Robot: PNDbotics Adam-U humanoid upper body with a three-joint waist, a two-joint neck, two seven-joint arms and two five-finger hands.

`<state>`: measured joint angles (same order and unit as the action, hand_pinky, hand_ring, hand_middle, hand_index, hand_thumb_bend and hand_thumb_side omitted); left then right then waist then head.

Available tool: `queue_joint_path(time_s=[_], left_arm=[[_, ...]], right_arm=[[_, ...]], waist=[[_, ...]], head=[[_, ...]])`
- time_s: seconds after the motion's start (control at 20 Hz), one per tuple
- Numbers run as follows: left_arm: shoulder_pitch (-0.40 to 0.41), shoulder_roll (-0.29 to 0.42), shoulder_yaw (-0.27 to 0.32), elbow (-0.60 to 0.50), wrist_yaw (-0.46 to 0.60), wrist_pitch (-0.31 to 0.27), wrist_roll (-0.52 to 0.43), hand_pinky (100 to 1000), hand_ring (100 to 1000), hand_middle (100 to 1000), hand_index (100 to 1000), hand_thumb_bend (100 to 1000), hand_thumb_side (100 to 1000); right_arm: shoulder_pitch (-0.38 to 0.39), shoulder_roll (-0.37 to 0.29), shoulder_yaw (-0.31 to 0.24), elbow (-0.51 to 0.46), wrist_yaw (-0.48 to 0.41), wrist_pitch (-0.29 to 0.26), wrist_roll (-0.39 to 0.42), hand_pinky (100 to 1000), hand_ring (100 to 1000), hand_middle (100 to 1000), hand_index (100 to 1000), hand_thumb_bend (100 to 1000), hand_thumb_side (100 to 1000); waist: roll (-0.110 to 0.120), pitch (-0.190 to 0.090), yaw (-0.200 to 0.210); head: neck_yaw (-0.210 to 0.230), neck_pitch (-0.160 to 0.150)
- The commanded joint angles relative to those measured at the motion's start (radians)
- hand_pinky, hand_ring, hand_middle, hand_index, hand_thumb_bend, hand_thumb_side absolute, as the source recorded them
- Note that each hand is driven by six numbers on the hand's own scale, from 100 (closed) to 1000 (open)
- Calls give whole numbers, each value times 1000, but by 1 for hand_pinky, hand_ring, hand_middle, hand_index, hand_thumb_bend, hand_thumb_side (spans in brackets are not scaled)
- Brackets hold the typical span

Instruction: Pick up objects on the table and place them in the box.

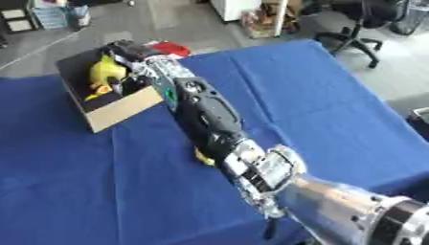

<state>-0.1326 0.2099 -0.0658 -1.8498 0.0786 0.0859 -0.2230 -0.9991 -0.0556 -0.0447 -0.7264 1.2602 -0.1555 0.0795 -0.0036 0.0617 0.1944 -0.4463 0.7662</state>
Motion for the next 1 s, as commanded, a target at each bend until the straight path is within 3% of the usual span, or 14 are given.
queue_joint_path(time_s=[0.05, 0.25, 0.55, 0.7, 0.8, 1.0], left_arm=[[-14, 3, 0, -19, 6, 0, -3, 768, 622, 623, 806, 108, 618], [-14, 3, 0, -19, 6, 2, -2, 768, 622, 623, 806, 109, 619], [-13, 4, 0, -19, 5, 2, -2, 769, 621, 623, 806, 109, 619], [-14, 3, 0, -19, 5, 2, -2, 769, 621, 624, 806, 108, 619], [-13, 4, 1, -19, 4, 2, -1, 769, 621, 623, 806, 110, 620], [-9, 12, 8, -17, -1, 2, 5, 770, 621, 623, 806, 108, 621]], right_arm=[[-28, 6, -27, 3, 70, 65, -113, 854, 797, 791, 978, 100, 270], [-29, 5, -20, 15, 101, 103, -186, 874, 837, 892, 1000, 100, 351], [-31, -1, 0, 20, 110, 69, -107, 933, 918, 1000, 1000, 100, 413], [-29, -2, 8, 21, 129, 39, -29, 946, 934, 1000, 1000, 103, 393], [-27, -8, 9, 3, 121, 15, -3, 939, 924, 1000, 1000, 100, 306], [-12, -67, 53, -87, -15, -88, 33, 928, 906, 995, 1000, 100, 194]], waist=[[15, -9, 4], [10, -8, 3], [9, -10, -3], [10, -10, -6], [10, -10, -10], [0, -10, -27]], head=[[-9, 4], [-8, 4], [-7, 4], [-7, 4], [-8, 4], [2, 4]])
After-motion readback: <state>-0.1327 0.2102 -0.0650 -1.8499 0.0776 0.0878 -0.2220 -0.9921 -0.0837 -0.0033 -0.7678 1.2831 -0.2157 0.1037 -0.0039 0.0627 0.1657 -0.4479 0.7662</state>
